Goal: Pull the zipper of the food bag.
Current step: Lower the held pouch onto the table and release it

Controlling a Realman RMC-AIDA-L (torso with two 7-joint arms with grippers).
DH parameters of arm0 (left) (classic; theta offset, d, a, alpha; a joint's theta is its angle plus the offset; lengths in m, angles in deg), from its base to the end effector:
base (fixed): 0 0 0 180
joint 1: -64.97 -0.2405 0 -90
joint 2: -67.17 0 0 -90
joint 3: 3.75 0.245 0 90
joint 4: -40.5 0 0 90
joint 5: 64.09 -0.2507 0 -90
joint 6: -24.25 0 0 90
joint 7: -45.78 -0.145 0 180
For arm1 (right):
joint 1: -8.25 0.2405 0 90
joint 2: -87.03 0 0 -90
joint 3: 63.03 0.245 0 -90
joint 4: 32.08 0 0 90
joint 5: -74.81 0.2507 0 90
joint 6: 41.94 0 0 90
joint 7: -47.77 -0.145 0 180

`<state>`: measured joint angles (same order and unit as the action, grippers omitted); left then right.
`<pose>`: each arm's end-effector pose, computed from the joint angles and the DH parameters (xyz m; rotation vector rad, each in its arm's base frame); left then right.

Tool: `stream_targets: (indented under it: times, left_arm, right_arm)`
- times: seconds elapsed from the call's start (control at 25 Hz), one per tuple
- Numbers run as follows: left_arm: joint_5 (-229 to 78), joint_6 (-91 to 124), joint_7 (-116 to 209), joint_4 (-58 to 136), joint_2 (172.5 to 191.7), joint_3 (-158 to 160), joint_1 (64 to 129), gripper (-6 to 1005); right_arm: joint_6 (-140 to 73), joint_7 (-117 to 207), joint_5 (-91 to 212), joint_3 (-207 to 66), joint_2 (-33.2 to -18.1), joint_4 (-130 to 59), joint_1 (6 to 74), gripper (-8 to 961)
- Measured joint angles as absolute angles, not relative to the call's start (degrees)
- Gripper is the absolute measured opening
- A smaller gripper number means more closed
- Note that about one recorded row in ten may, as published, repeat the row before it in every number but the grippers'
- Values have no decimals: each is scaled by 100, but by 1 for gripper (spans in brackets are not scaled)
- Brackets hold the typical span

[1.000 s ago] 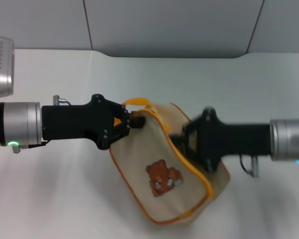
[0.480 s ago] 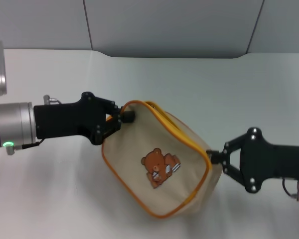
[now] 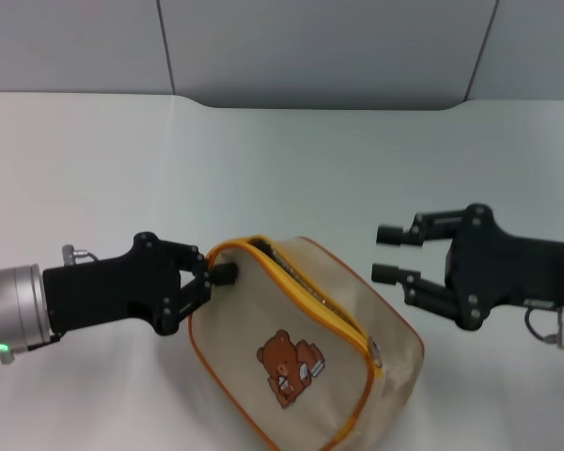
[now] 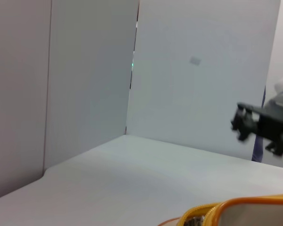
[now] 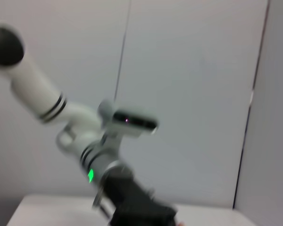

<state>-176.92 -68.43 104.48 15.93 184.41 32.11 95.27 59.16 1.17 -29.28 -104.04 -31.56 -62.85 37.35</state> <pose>-0.2921 0.3301 -0.0171 -2.7350 -0.3721 -0.8358 0.2596 0.3269 -0.0005 -2.6820 -0.1116 0.9814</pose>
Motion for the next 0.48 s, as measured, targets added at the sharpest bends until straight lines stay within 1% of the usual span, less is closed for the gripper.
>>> stream_targets:
  times: [0.16, 0.32, 0.48]
  left_arm:
    - [-17632, -6797, 10093, 1801, 18463, 3166, 9399, 53]
    - [-17539, -6715, 10070, 1825, 18528, 2930, 9282, 52]
    - [-17529, -6716, 10057, 1826, 18540, 2738, 9206, 50]
  right_arm:
    - [6027, -12, -2714, -10400, -3076, -6160, 3802, 244]
    - [5990, -129, -2694, -10287, -3070, -6119, 3850, 400]
    - [5943, -143, -2692, -10253, -3068, -6100, 3860, 559]
